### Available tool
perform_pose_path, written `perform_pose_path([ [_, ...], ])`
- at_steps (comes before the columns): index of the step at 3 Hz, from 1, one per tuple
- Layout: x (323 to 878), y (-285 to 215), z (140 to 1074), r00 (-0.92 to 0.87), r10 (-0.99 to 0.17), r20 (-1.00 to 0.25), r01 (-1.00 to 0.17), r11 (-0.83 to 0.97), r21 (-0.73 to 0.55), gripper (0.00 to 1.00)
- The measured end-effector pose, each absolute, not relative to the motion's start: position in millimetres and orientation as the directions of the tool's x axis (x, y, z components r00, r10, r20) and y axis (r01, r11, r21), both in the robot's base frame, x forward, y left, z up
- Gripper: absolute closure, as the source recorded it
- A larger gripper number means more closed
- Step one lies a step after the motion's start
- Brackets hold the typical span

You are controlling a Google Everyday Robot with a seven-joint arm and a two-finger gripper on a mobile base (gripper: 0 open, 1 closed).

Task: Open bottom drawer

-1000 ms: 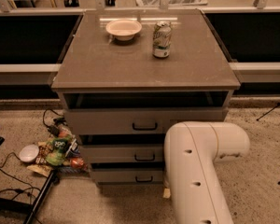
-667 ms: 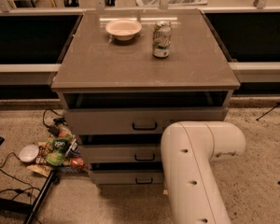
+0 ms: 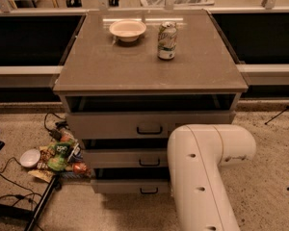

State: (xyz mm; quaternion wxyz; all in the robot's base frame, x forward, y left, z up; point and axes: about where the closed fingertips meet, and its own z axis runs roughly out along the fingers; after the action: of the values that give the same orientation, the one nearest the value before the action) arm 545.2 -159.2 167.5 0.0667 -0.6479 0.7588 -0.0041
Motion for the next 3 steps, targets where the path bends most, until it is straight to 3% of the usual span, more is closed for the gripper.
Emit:
perform_pose_path([
  [1, 545.2, -159.2, 170.0, -0.152, -0.984, -0.096, -0.983, 0.16, -0.093, 1.0],
  [2, 545.2, -159.2, 171.2, -0.152, -0.984, -0.096, -0.983, 0.16, -0.093, 0.83],
  [3, 545.2, -159.2, 172.1, -0.152, -0.984, -0.096, -0.983, 0.16, -0.093, 0.52],
])
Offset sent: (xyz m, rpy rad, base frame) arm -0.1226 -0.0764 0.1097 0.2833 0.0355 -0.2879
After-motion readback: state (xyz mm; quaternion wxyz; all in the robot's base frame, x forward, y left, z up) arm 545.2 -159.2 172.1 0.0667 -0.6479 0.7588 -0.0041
